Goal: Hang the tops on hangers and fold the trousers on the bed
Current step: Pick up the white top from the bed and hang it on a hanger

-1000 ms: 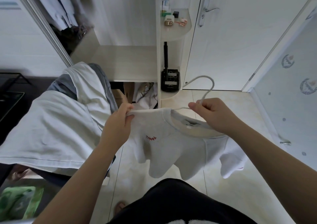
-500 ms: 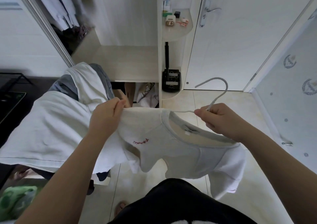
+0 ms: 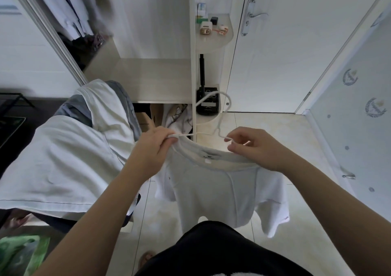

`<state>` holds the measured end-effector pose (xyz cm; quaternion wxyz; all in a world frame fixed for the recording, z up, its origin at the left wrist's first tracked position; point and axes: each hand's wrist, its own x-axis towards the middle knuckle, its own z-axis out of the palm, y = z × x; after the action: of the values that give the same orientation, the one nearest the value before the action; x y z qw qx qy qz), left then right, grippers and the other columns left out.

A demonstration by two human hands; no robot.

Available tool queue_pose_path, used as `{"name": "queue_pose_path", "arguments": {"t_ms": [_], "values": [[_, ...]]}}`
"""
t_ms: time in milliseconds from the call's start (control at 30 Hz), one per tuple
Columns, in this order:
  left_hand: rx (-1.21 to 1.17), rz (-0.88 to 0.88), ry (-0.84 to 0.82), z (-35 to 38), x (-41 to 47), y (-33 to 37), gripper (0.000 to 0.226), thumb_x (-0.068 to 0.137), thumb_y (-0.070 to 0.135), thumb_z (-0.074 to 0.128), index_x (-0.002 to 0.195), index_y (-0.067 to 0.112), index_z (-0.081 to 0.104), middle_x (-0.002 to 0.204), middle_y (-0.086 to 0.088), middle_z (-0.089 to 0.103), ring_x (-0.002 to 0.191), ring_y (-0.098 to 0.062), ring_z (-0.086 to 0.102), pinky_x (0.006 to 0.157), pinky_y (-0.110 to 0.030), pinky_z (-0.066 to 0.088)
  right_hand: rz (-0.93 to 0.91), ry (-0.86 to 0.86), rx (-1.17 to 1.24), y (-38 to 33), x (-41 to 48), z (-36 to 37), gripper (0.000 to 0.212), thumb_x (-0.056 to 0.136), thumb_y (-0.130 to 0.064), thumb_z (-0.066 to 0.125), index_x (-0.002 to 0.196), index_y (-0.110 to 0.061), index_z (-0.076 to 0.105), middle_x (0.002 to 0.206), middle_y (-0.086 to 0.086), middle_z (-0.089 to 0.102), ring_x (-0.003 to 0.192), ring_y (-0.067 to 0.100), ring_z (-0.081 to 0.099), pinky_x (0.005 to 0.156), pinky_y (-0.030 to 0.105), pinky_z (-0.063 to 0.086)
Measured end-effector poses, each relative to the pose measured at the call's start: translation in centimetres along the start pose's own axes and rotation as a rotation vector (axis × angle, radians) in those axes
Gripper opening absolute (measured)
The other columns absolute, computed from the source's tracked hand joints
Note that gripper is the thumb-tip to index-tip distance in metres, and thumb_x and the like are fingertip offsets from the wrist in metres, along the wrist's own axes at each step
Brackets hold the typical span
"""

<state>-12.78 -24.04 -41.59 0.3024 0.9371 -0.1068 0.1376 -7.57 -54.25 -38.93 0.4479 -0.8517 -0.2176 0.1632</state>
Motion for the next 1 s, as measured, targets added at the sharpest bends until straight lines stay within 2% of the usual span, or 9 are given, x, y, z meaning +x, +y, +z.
{"name": "queue_pose_path", "arguments": {"t_ms": [67,167,267,367,467,533,700,833,1000], "values": [[0.022,-0.024,0.055,-0.7,-0.1,-0.6,0.022,0.102,0.02,0.052,0.103,0.005,0.067,0.093,-0.003,0.066,0.085,-0.022,0.059,0.079,-0.028,0.041,0.059,-0.04,-0.11,2.1,-0.7,-1.5,0.014,0.091,-0.029,0.072,0.105,-0.03,0.07,0.095,-0.014,0.07,0.092,0.001,0.063,0.081,0.017,0.047],[0.042,-0.016,0.099,-1.6,0.2,-1.0,0.024,0.1,0.022,0.048,0.101,0.006,0.066,0.091,-0.002,0.067,0.081,-0.021,0.058,0.076,-0.027,0.04,0.196,-0.06,-0.121,4.9,-2.2,-2.9,0.004,0.093,-0.023,0.07,0.089,-0.022,0.069,0.08,-0.007,0.066,0.075,0.007,0.056,0.072,0.029,0.042],[0.062,0.005,0.107,-1.7,0.6,-1.0,0.024,0.099,0.02,0.05,0.102,0.003,0.068,0.093,-0.005,0.068,0.082,-0.026,0.059,0.078,-0.035,0.044,0.263,-0.032,-0.136,6.6,-2.6,-3.4,0.015,0.093,-0.017,0.069,0.079,-0.012,0.071,0.077,0.009,0.065,0.073,0.014,0.052,0.071,0.035,0.04],[0.069,-0.008,0.11,-1.7,0.7,-1.1,0.027,0.099,0.019,0.051,0.109,0.002,0.07,0.095,-0.011,0.07,0.085,-0.031,0.059,0.081,-0.042,0.048,0.278,-0.021,-0.083,6.9,-2.2,-3.2,0.013,0.089,-0.016,0.073,0.077,-0.012,0.069,0.072,0.004,0.06,0.073,0.016,0.05,0.069,0.034,0.037],[0.065,-0.025,0.119,-2.1,0.6,-1.3,0.029,0.098,0.019,0.051,0.112,0.003,0.07,0.097,-0.007,0.068,0.089,-0.029,0.057,0.084,-0.035,0.044,0.293,0.035,0.084,6.8,-1.9,-3.1,0.016,0.089,-0.017,0.073,0.075,-0.018,0.067,0.07,-0.006,0.057,0.072,0.015,0.05,0.068,0.031,0.037],[0.063,-0.018,0.112,-2.3,0.7,-1.2,0.028,0.099,0.018,0.051,0.112,0.003,0.07,0.095,-0.003,0.066,0.089,-0.027,0.056,0.084,-0.03,0.041,0.271,0.029,0.22,6.3,-1.8,-3.1,0.013,0.089,-0.024,0.073,0.079,-0.017,0.07,0.077,-0.001,0.063,0.078,0.019,0.056,0.073,0.033,0.042],[0.077,-0.017,0.148,-2.5,1.2,-1.0,0.018,0.1,0.005,0.059,0.112,0.001,0.07,0.091,-0.01,0.066,0.087,-0.027,0.055,0.082,-0.028,0.04,0.412,0.055,0.736,6.0,-1.1,-3.0,0.061,0.083,-0.058,0.063,0.102,-0.001,0.075,0.095,0.016,0.07,0.091,0.028,0.068,0.084,0.039,0.053],[0.079,-0.001,0.163,-2.7,1.3,-0.9,0.016,0.099,0.003,0.059,0.11,-0.001,0.07,0.087,-0.011,0.065,0.084,-0.021,0.052,0.08,-0.024,0.037,0.37,0.019,0.826,6.3,-0.8,-3.3,0.036,0.088,-0.037,0.063,0.093,-0.005,0.08,0.092,0.013,0.075,0.086,0.023,0.072,0.07,0.031,0.057],[0.072,0.003,0.159,-2.5,1.3,-1.2,0.015,0.099,0.003,0.06,0.11,0.001,0.07,0.089,-0.004,0.063,0.085,-0.013,0.048,0.079,-0.019,0.034,0.323,0.079,0.814,5.9,-0.5,-3.9,0.026,0.09,-0.025,0.067,0.089,-0.001,0.075,0.091,0.012,0.071,0.088,0.023,0.067,0.076,0.032,0.055]]}}
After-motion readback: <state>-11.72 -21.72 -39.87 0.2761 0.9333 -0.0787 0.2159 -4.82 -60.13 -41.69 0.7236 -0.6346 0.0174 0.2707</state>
